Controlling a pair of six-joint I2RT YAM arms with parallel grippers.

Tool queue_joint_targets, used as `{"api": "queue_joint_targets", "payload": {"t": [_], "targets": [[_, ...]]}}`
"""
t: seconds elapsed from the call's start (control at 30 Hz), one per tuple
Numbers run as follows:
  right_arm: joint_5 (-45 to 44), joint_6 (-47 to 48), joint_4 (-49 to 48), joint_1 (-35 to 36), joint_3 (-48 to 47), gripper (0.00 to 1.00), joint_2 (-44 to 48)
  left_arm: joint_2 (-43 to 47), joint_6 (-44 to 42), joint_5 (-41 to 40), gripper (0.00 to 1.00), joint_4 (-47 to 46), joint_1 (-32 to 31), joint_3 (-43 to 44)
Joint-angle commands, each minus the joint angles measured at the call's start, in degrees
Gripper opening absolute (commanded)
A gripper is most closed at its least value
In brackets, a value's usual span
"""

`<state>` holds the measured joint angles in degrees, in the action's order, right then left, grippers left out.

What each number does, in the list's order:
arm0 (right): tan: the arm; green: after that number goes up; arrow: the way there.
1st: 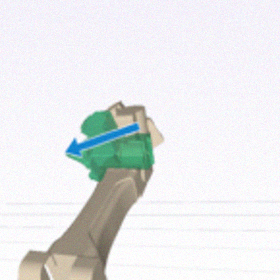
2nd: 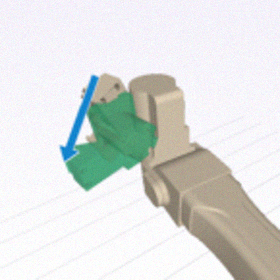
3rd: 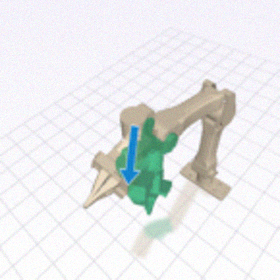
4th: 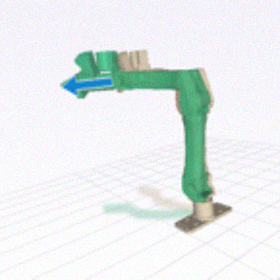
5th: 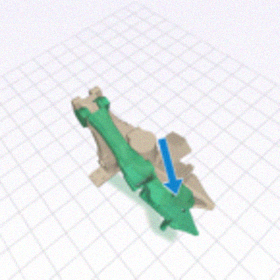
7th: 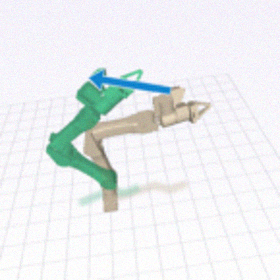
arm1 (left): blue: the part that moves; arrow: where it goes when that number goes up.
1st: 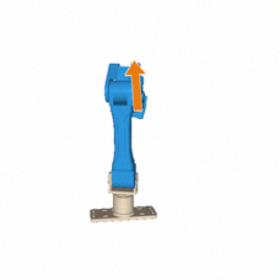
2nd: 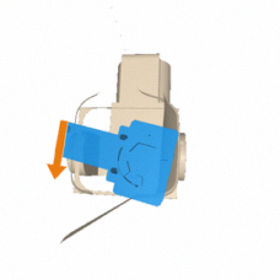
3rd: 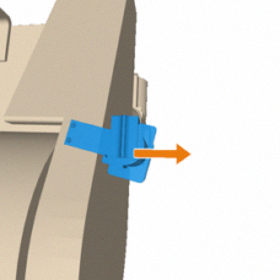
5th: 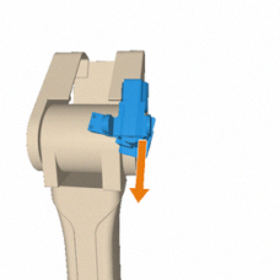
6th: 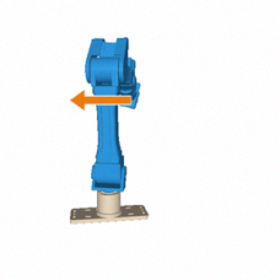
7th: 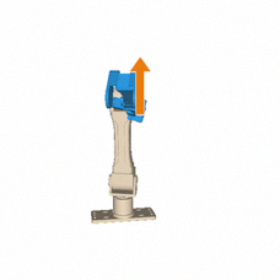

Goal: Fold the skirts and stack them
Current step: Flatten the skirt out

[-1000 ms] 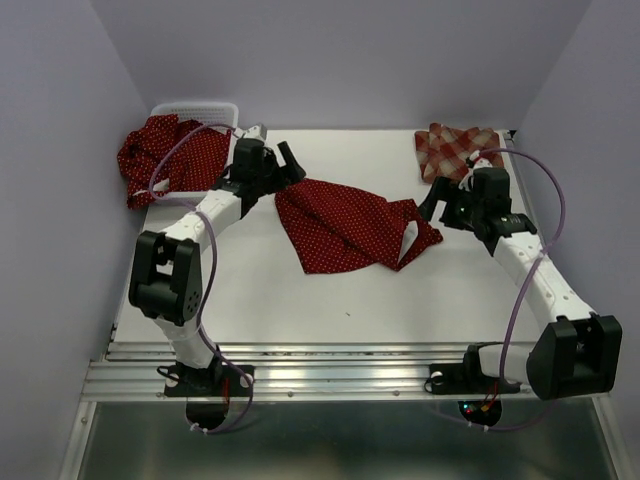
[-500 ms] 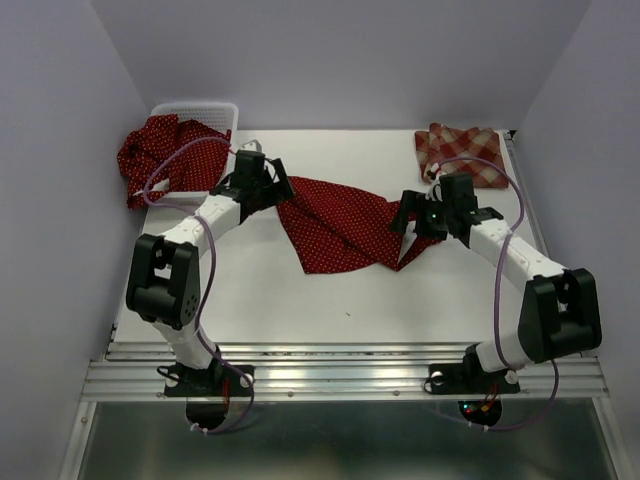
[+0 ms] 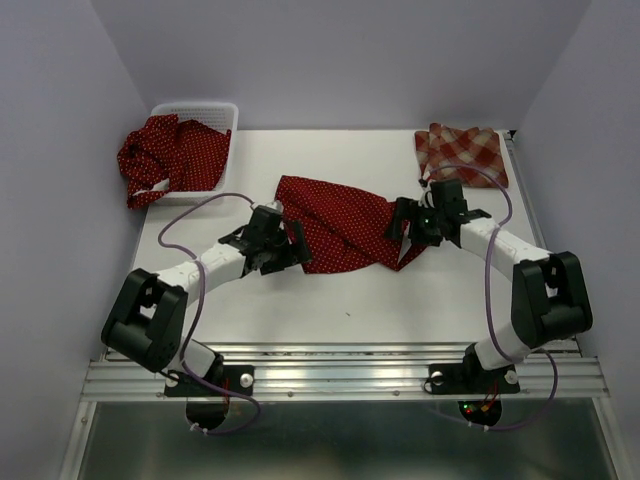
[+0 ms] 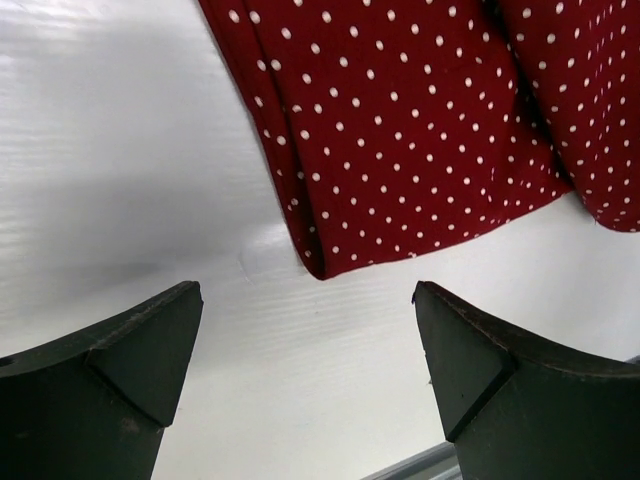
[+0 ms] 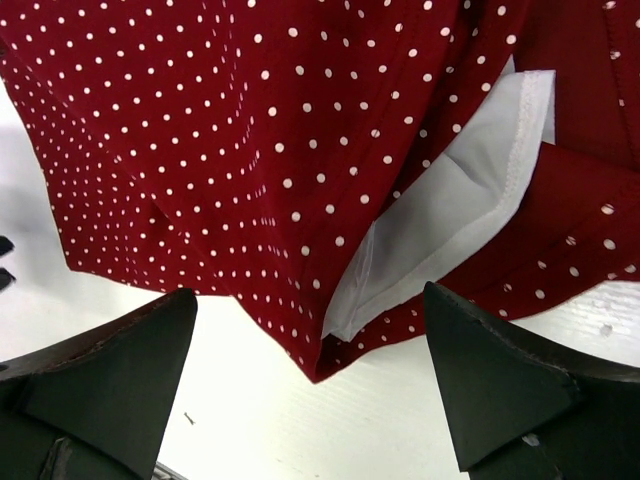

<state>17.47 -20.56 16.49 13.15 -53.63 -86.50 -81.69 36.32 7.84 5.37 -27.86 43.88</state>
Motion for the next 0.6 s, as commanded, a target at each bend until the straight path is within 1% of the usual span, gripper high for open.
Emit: {"api": "queue_joint_targets", "payload": {"t": [0.0, 0.1, 0.13, 0.17, 0.23, 0.27, 0.3, 0.33, 0.37, 0.4, 0.43, 0.5, 0.53, 0.57], "targets": [[2.65, -1.59, -4.89, 0.12, -2.88, 0.98, -2.70, -0.66, 2.36, 1.83, 0.99, -3.78, -3.07, -0.20], [2.57, -2.20, -5.42, 0.12, -4.29, 0.81, -4.81, -2.68, 2.71, 0.17, 0.96, -2.64, -4.14, -0.11], [2.56, -2.56, -6.03, 0.12, -4.55, 0.67, -5.25, -3.38, 2.88, -0.10, 0.92, -2.38, -4.22, -0.37], [2.30, -2.73, -6.47, 0.12, -4.73, 0.60, -5.69, -3.74, 2.80, -0.19, 0.90, -2.55, -4.22, -0.37], [1.86, -3.35, -7.35, 0.12, -5.52, 0.47, -6.40, -4.96, 2.53, 0.07, 0.86, -2.81, -4.40, 0.06], [1.51, -3.61, -7.44, 0.12, -5.87, 0.35, -6.58, -5.49, 2.36, 0.25, 0.84, -2.90, -4.75, 0.33], [0.99, -3.79, -7.79, 0.12, -6.31, 0.29, -6.58, -6.02, 2.10, 0.34, 0.80, -2.90, -5.62, 0.51], [0.72, -3.88, -8.40, 0.12, -6.66, 0.25, -6.58, -7.33, 2.01, 0.08, 0.73, -2.73, -5.98, 1.12], [0.20, -3.96, -8.49, 0.12, -7.10, 0.18, -6.58, -8.04, 2.01, -0.62, 0.70, -2.64, -6.16, 1.30], [-1.03, -3.97, -8.49, 0.12, -7.72, 0.16, -6.75, -8.83, 2.09, -1.15, 0.66, -2.64, -6.16, 1.47], [-1.47, -3.53, -8.41, 0.12, -9.37, 0.13, -7.01, -10.58, 2.27, -1.94, 0.54, -2.47, -6.16, 2.17], [-3.40, -3.18, -8.49, 0.12, -11.05, 0.11, -7.37, -13.13, 2.18, -3.17, 0.48, -1.94, -6.16, 4.27], [-4.20, -3.09, -8.49, 0.12, -12.89, 0.10, -8.06, -13.93, 2.09, -3.53, 0.46, -1.68, -6.16, 4.98], [-5.25, -2.91, -8.32, 0.12, -13.95, 0.09, -8.51, -14.72, 2.01, -4.05, 0.36, -1.41, -6.16, 5.69]]}}
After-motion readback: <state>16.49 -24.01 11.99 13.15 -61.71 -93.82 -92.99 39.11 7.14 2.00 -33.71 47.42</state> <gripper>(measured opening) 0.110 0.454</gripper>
